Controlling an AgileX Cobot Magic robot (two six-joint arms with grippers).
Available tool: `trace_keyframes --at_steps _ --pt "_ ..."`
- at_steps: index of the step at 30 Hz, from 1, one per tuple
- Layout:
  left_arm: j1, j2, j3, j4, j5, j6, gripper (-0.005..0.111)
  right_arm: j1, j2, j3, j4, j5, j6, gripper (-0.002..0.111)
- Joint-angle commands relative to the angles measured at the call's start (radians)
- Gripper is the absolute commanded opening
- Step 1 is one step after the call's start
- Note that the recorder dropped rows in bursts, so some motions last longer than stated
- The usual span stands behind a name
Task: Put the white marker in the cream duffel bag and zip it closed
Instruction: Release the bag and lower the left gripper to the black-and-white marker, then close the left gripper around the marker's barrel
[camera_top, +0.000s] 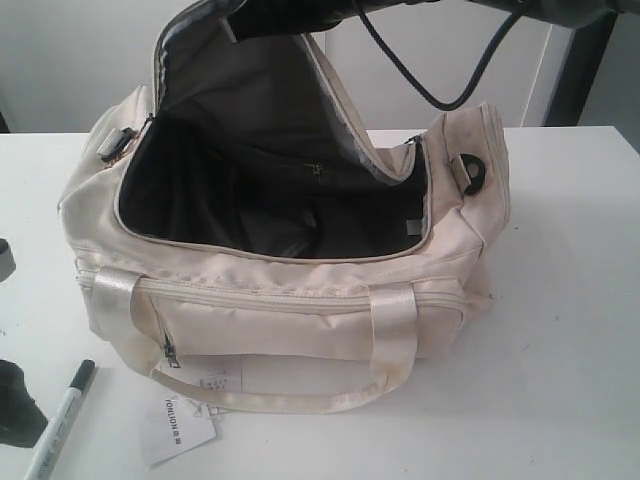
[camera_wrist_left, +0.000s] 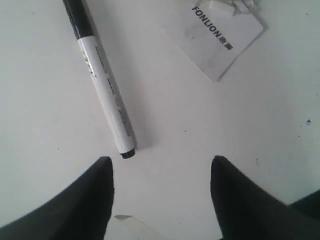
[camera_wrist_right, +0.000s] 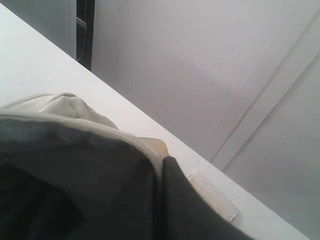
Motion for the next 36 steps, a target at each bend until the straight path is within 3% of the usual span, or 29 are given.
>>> trace_keyframes --at_steps 1,18,28,36 --pt "-0.005 0.057 0.008 0.02 -0.078 -0.033 0.061 -0.011 -0.016 -0.003 -0.005 -0.015 0.002 0.0" --pt "-0.005 0.228 0.015 0.019 -0.187 -0.031 0.059 -0.011 -0.016 -0.003 -0.005 -0.015 0.002 0.0" --pt "-0.005 0.239 0.087 0.007 -0.348 -0.033 0.059 -0.011 -0.016 -0.003 -0.005 -0.015 0.002 0.0" --pt "-0.005 0.283 0.093 0.0 -0.365 -0.033 0.059 -0.011 -0.016 -0.003 -0.005 -0.015 0.002 0.0"
